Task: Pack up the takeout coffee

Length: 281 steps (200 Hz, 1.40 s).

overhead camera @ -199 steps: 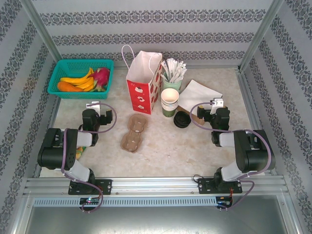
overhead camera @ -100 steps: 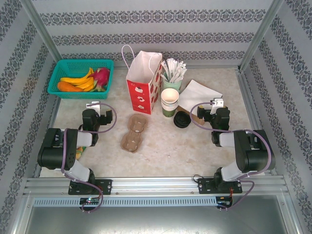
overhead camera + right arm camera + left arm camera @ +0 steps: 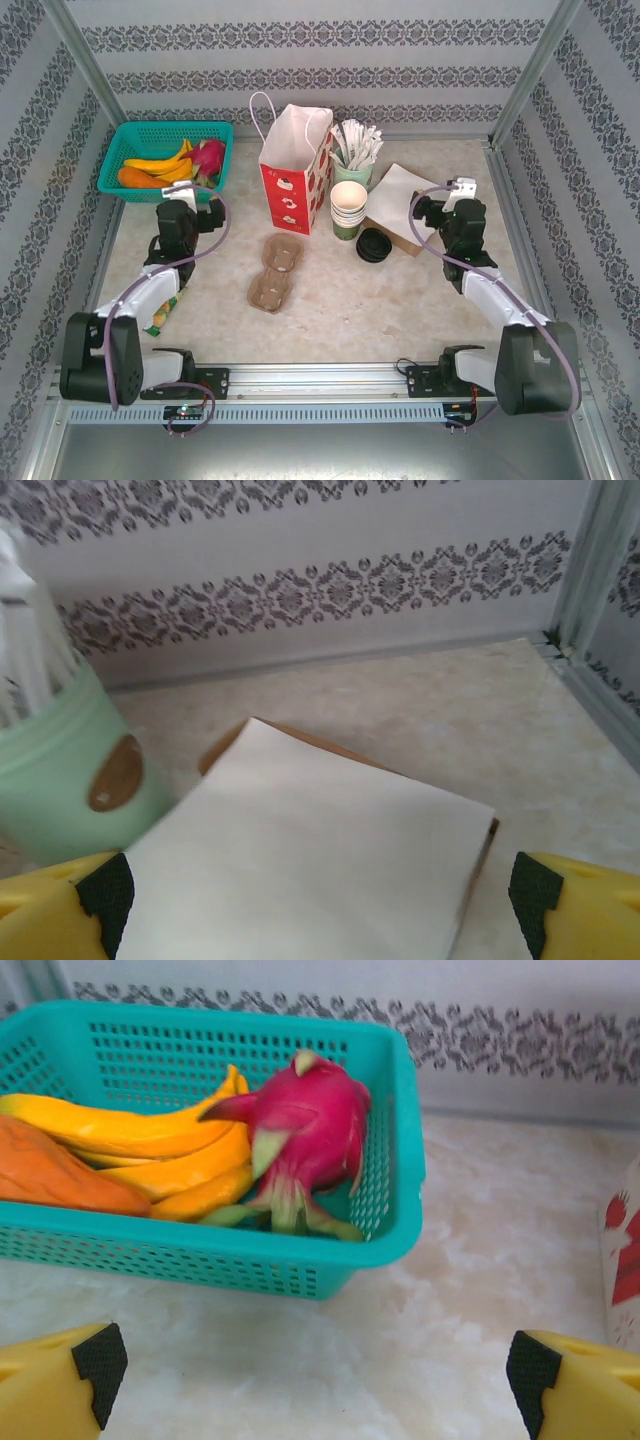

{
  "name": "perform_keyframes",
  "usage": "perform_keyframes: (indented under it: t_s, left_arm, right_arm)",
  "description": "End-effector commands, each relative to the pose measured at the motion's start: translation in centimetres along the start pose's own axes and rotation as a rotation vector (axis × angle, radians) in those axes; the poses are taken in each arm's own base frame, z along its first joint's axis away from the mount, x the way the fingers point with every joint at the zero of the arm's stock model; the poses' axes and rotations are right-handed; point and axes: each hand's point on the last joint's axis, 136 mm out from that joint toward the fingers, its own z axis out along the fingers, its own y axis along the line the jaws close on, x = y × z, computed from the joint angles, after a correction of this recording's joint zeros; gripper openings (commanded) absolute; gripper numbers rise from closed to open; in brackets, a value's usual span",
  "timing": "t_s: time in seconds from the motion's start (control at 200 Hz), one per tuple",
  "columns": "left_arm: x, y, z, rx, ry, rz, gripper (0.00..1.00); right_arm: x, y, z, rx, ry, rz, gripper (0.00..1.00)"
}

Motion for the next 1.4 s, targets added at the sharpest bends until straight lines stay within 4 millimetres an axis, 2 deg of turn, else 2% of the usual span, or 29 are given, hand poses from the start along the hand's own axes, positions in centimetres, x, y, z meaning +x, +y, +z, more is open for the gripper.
perform_keyframes:
  t_s: [0.0, 0.075, 0.17, 0.29, 0.395, 0.51, 0.654, 0.774, 0.919, 1.009, 1.194, 1.259, 1.399]
  left_arm:
    - [-2.0, 0.7, -2.6, -0.057, 0.018, -0.187, 0.99]
    - [-3.4, 0.2, -4.3, -0.020, 0.003, -0.286, 0.99]
    - [-4.7, -1.9, -5.8, 0.097, 0.021, -0.316, 0.99]
    - [-5.7, -5.4, -7.0, 0.249, 0.062, -0.278, 0.99]
    - [-6.2, -9.5, -8.0, 0.362, 0.078, -0.190, 1.00]
    - [-6.0, -13.7, -9.1, 0.465, 0.079, -0.107, 1.00]
    - [-5.5, -17.0, -10.4, 0.572, 0.092, -0.053, 0.99]
    - [-4.8, -17.9, -10.8, 0.611, 0.095, -0.023, 0.99]
    - [-3.3, -18.9, -10.5, 0.661, 0.113, -0.063, 0.99]
    - [-2.7, -19.7, -10.7, 0.678, 0.139, -0.013, 0.99]
    - [-3.3, -18.5, -10.2, 0.579, 0.140, -0.022, 0.99]
    - [-2.7, -18.0, -9.7, 0.539, 0.172, -0.054, 0.99]
    - [-2.0, -18.3, -9.2, 0.534, 0.213, -0.053, 0.99]
  right_arm:
    - [0.3, 2.8, -0.8, -0.098, 0.112, 0.160, 0.98]
    - [-0.5, 4.6, -1.1, -0.166, 0.144, 0.245, 0.98]
    - [-1.1, 6.8, -1.3, -0.258, 0.204, 0.325, 0.98]
    - [-1.3, 8.4, -1.1, -0.305, 0.282, 0.396, 0.98]
    - [-1.2, 10.0, -0.7, -0.333, 0.356, 0.425, 0.98]
    - [-0.6, 11.4, -0.3, -0.298, 0.442, 0.338, 0.98]
    - [0.3, 12.7, 0.0, -0.191, 0.553, 0.144, 0.98]
    - [0.8, 13.7, 0.2, -0.127, 0.628, 0.012, 0.93]
    - [1.1, 14.7, 0.6, -0.073, 0.712, -0.059, 0.86]
    - [1.5, 15.2, 0.7, -0.056, 0.747, -0.081, 0.81]
    - [2.6, 15.4, 0.9, -0.038, 0.826, -0.097, 0.66]
    - [2.8, 15.6, 1.0, -0.041, 0.842, -0.108, 0.60]
    - [3.0, 16.0, 1.4, -0.043, 0.859, -0.115, 0.49]
